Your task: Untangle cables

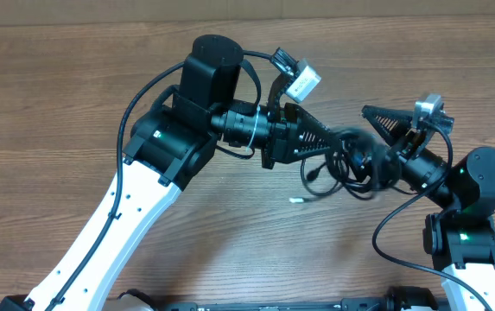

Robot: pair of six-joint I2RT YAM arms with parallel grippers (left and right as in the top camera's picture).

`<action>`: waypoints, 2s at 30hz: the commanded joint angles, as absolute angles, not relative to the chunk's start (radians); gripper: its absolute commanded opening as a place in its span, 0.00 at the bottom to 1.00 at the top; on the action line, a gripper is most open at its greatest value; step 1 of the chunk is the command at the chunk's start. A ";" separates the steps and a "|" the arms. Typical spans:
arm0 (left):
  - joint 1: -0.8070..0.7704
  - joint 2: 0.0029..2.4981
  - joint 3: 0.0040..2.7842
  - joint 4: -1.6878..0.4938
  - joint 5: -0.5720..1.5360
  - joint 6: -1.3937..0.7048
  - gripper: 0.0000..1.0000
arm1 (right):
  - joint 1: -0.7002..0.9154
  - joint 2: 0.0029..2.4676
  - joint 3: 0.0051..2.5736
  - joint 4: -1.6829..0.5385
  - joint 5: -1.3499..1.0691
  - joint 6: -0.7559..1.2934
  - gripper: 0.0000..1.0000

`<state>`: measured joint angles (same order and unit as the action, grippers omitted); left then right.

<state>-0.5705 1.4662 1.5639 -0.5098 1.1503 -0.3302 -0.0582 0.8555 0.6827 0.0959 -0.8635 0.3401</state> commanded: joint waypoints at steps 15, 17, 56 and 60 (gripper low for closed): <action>-0.582 1.438 1.581 -0.439 1.257 -0.315 0.04 | -0.063 0.862 0.687 0.023 -0.800 0.339 0.93; -0.582 1.438 1.581 -0.440 1.257 -0.314 0.04 | -0.063 0.862 0.687 0.010 -0.800 0.338 0.89; -0.582 1.438 1.581 -0.437 1.328 -0.310 0.04 | -0.063 0.862 0.687 -0.210 -0.662 0.339 0.52; -0.582 1.438 1.581 -0.437 1.315 -0.310 0.04 | -0.063 0.862 0.687 -0.252 -0.664 0.340 0.50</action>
